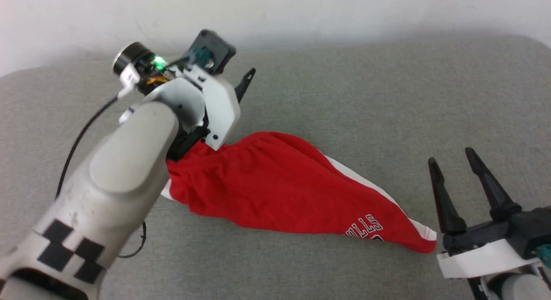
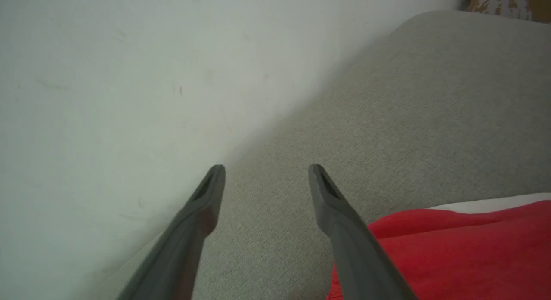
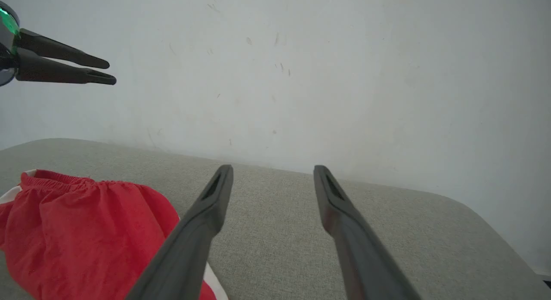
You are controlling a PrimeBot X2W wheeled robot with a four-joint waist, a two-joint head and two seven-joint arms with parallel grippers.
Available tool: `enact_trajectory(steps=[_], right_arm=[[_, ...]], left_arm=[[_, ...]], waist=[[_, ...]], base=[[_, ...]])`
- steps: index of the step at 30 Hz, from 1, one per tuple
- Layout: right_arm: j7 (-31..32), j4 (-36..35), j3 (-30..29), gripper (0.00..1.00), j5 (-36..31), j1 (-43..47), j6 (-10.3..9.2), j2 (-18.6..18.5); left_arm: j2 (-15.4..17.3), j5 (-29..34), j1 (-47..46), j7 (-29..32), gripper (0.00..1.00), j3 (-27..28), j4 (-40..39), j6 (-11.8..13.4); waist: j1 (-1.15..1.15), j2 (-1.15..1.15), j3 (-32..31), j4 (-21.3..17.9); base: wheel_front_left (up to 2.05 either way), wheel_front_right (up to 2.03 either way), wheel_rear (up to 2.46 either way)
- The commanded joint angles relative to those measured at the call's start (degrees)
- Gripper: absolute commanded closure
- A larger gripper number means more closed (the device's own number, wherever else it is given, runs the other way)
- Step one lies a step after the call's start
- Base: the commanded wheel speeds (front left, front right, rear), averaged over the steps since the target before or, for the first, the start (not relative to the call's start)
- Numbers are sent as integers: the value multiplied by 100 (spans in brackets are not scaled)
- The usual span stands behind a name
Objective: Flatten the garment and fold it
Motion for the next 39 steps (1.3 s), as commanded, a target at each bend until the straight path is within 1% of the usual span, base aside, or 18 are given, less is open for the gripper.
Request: enact_trajectory(steps=[1,6,10,13,17,21,22,25,28,29,30,31,35,36,37,39], right_arm=[[-41,-65,15,0,-95,34,-5,109],[-47,-66,104,0,-179,-99,-5,209],[-48,-74,150,0,-210,-249,-5,276],[-48,-34,227,0,-203,-390,-5,311],[-48,6,310,0,-195,-582,-5,399],[-48,84,331,0,-192,-676,-5,434],[-48,84,331,0,-192,-676,-5,434],[-49,122,290,0,-193,-688,-5,453],[-49,149,243,0,-210,-694,-5,464],[-49,154,240,0,-218,-703,-5,465],[-49,159,254,0,-221,-713,-5,459],[-49,158,272,0,-224,-726,-5,452],[-49,157,233,0,-243,-694,-5,418],[-49,146,194,0,-255,-645,-5,407],[-49,146,194,0,-255,-645,-5,407],[-49,132,117,0,-258,-565,-5,412]], left_arm=[[143,-452,-293,349,0,-398,122,-36],[468,-1729,-878,1477,0,-1672,227,-36],[678,-2340,-1278,1998,0,-2508,254,-37],[770,-2635,-1533,2220,0,-3022,303,-37],[790,-2850,-1732,2397,0,-3316,391,-37],[872,-2772,-1604,3030,0,-3423,255,-37],[872,-2772,-1604,3030,0,-3423,255,-37],[987,-2612,-1316,3542,0,-3428,-87,-37],[1133,-2523,-1149,3693,0,-3429,-351,-37],[1161,-2536,-1134,3645,51,-3430,-381,-37],[1176,-2525,-1142,3517,87,-3430,-391,-37],[1182,-2529,-1163,3366,100,-3430,-383,-37],[1118,-2615,-1352,2594,100,-3430,-373,-37],[1117,-2664,-1469,2074,100,-3430,-380,-37],[1117,-2664,-1469,2074,100,-3430,-380,-37],[1146,-2665,-1562,1558,100,-3430,-406,-37]], waist=[[-1,0,216,-239],[-1,0,488,-546],[-1,0,729,-770],[-1,0,941,-938],[-1,0,1214,-1123],[-1,0,1346,-1217],[-1,0,1346,-1217],[-1,0,1358,-1228],[-1,0,1327,-1186],[-1,0,1311,-1159],[-1,0,1289,-1131],[-1,0,1262,-1109],[-1,0,1067,-936],[-1,0,943,-841],[-1,0,943,-841],[-1,0,796,-716]], base=[[0,0,0],[0,0,0],[0,0,0],[0,0,0],[0,0,0],[0,0,0],[0,0,0],[0,0,0],[0,0,0],[0,0,0],[0,0,0],[0,0,0],[0,0,0],[0,0,0],[0,0,0],[0,0,0]])
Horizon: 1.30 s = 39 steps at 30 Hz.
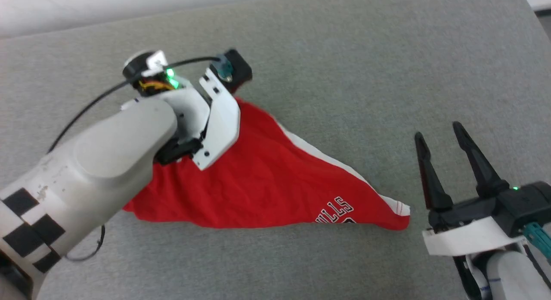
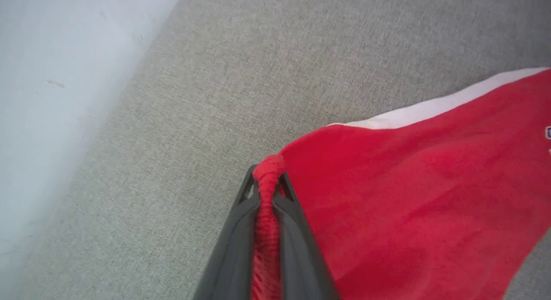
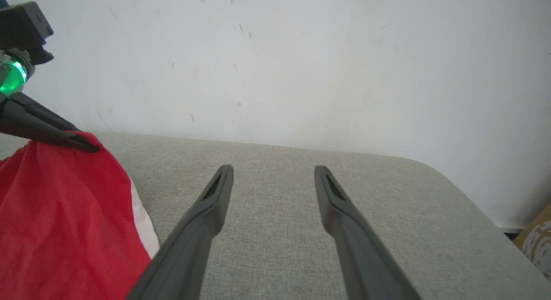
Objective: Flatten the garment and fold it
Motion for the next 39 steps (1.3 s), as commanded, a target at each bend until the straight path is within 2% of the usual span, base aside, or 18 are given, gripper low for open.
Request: enact_trajectory(steps=[1,5,9,15,18,23,26,29,30,31,35,39], right_arm=[[-29,-1,-62,0,-25,94,-5,-7],[-29,-31,-212,0,-32,300,-5,25],[-29,-60,-307,0,-44,487,-5,72],[-29,-28,-377,0,-59,632,-5,110],[-29,-6,-424,0,-68,689,-5,123],[-29,43,-412,0,-70,720,-5,125],[-29,87,-403,0,-59,697,-5,99],[-29,108,-399,0,-58,683,-5,93],[-29,114,-397,0,-60,686,-5,94],[-29,121,-398,0,-61,692,-5,94],[-29,142,-476,0,-49,775,-5,96],[-29,139,-509,0,-57,858,-5,141]], left_arm=[[51,-28,-107,-316,100,3,-5,-38],[212,113,-179,-1315,100,171,-3,-7],[453,182,196,-1992,100,297,-357,271],[1134,53,1569,-2385,100,201,-1332,914],[1342,-105,2354,-2509,100,145,-1744,1272],[1329,-306,3301,-2751,100,91,-1924,1672],[1178,-420,3620,-2885,100,79,-1750,1737],[982,-466,3800,-2914,100,61,-1438,1678],[924,-443,3828,-2915,63,56,-1327,1661],[874,-401,3841,-2928,0,50,-1245,1639],[815,-543,3813,-3147,0,230,-1241,1583],[1198,-493,3588,-3283,0,494,-1570,1709]], waist=[[0,0,-296,281],[0,0,-566,585],[0,0,-789,897],[0,0,-963,1262],[0,0,-982,1411],[0,0,-949,1551],[0,0,-923,1588],[0,0,-917,1604],[0,0,-924,1604],[0,0,-937,1604],[0,0,-1043,1662],[0,0,-1161,1702]], base=[[0,0,0],[0,0,0],[0,0,0],[0,0,0],[0,0,0],[0,0,0],[0,0,0],[0,0,0],[0,0,0],[0,0,0],[0,0,0],[0,0,0]])
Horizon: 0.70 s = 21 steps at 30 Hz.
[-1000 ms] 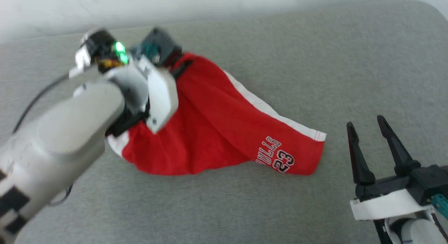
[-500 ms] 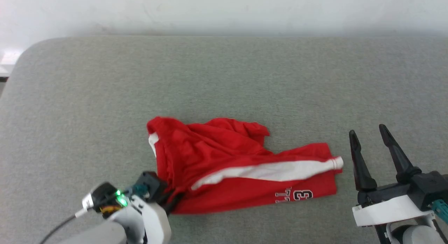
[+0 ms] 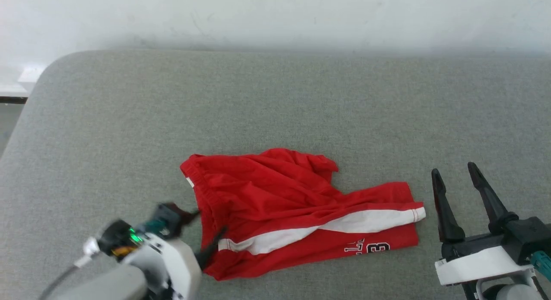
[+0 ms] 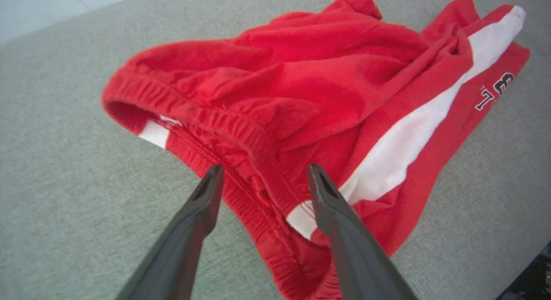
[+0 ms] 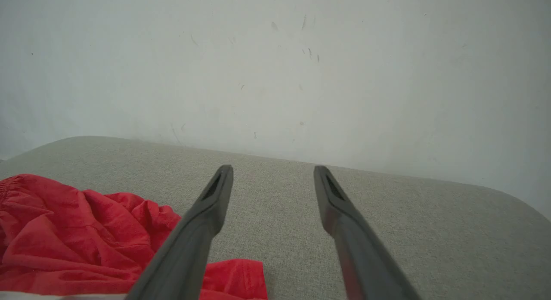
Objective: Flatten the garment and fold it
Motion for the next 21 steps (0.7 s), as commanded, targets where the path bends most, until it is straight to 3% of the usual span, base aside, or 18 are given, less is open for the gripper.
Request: enact_trajectory(steps=[1,5,9,16,21], right_arm=[[-28,-9,-8,0,-31,72,-5,46],[-28,-15,-5,0,-49,129,-5,100],[-28,7,31,0,-51,160,-5,108],[-28,15,48,0,-68,175,-5,81],[-28,27,152,0,-96,74,-5,34]], left_arm=[[213,48,-184,-49,0,139,-154,94],[575,-24,-418,-53,0,450,-575,241],[820,145,-750,361,0,435,-805,274],[859,55,-1308,1177,0,323,-633,-238],[731,68,-1809,1809,0,176,136,-741]], waist=[[0,0,-92,35],[0,0,-183,55],[0,0,-252,55],[0,0,-273,15],[0,0,-140,-116]], base=[[0,0,0],[0,0,0],[0,0,0],[0,0,0],[0,0,0]])
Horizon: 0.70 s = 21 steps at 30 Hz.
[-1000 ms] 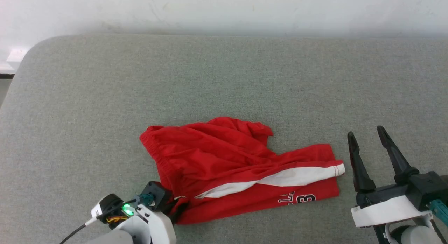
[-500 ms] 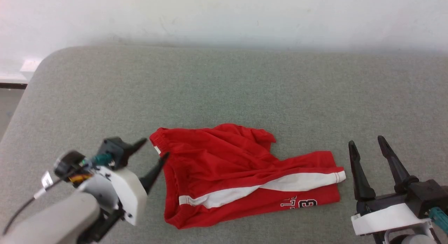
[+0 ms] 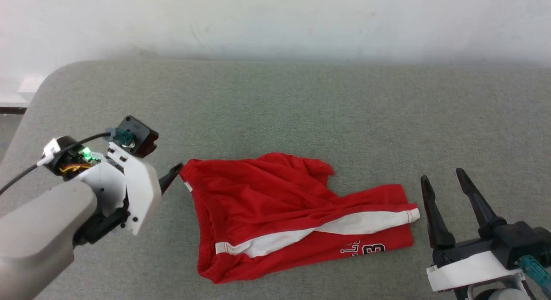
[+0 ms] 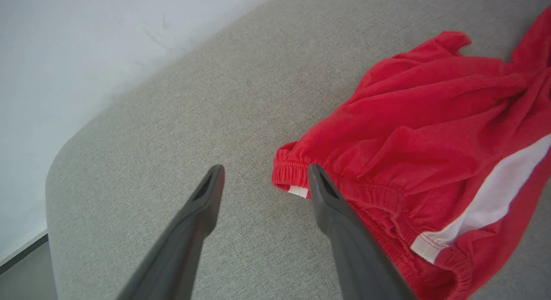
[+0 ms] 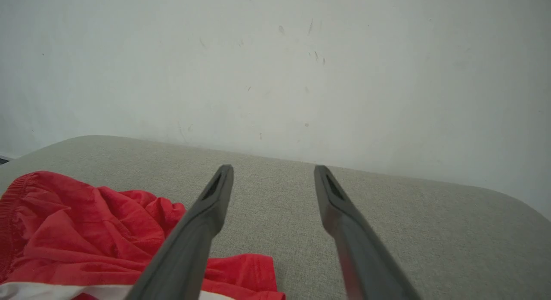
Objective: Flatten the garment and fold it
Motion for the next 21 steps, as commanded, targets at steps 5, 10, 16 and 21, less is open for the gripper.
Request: enact_trajectory(steps=[5,10,16,21], right_arm=[[-29,15,88,0,-55,-166,-5,-59],[-29,12,113,0,-44,-312,-5,-58],[-29,38,206,0,-54,-535,-5,-63],[-29,84,225,0,-71,-613,-5,-54]], left_arm=[[-192,-58,-309,829,0,-309,865,-585],[-486,-205,-280,929,0,-361,1409,-764],[-942,-471,-223,799,0,-329,2091,-895],[-1149,-602,-204,1108,0,-445,2349,-1010]], waist=[[0,0,286,-339],[0,0,574,-571],[0,0,877,-814],[0,0,965,-874]], base=[[0,0,0],[0,0,0],[0,0,0],[0,0,0]])
